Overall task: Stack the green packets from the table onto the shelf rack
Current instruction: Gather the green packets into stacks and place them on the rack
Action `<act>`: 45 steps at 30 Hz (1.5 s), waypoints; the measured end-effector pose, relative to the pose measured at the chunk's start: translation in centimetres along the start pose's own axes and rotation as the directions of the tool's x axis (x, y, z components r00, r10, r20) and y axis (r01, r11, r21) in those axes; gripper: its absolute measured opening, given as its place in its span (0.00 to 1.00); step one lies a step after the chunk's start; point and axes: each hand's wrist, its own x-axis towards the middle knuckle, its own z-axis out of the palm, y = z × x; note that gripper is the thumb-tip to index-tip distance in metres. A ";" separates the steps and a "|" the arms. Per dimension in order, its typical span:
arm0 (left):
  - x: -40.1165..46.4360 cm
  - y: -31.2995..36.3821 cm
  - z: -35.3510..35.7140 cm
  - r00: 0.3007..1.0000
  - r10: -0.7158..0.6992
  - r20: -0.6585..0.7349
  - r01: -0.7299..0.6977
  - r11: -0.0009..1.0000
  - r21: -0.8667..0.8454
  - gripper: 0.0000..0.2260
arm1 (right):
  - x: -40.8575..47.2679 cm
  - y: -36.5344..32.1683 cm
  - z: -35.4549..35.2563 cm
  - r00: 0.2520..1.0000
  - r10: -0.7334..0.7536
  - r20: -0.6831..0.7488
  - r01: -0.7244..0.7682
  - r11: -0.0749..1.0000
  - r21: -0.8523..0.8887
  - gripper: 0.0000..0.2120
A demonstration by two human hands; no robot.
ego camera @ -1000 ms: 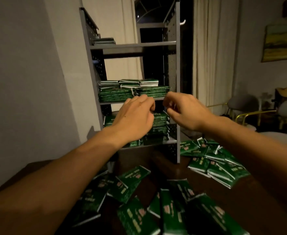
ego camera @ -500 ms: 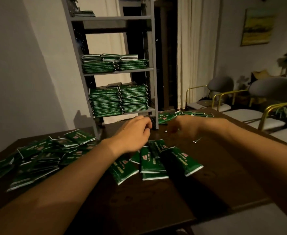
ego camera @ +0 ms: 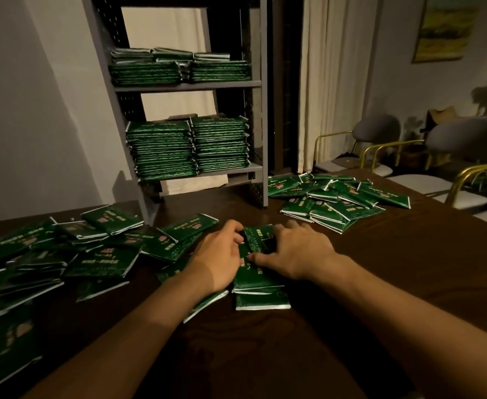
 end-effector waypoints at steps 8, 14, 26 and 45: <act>1.1 -3.1 1.1 0.983 -0.103 -0.150 0.027 0.899 -0.438 0.20 | 2.5 -2.7 0.1 0.995 -0.083 -0.047 0.077 0.991 -0.105 0.26; 1.7 -3.7 0.7 0.939 -0.230 -0.256 0.041 0.814 -0.580 0.14 | 2.6 -2.8 1.6 0.954 -0.245 -0.173 0.213 0.960 -0.183 0.20; 0.5 -2.0 -3.8 0.887 -0.406 0.218 0.295 0.136 -0.946 0.19 | 1.1 -3.3 1.9 0.553 -0.642 -0.530 0.651 0.731 -0.205 0.23; 0.1 -3.0 -3.0 0.924 -0.352 0.150 0.165 0.015 -0.986 0.13 | 4.0 0.9 1.5 0.950 0.001 -0.313 0.282 0.434 0.856 0.10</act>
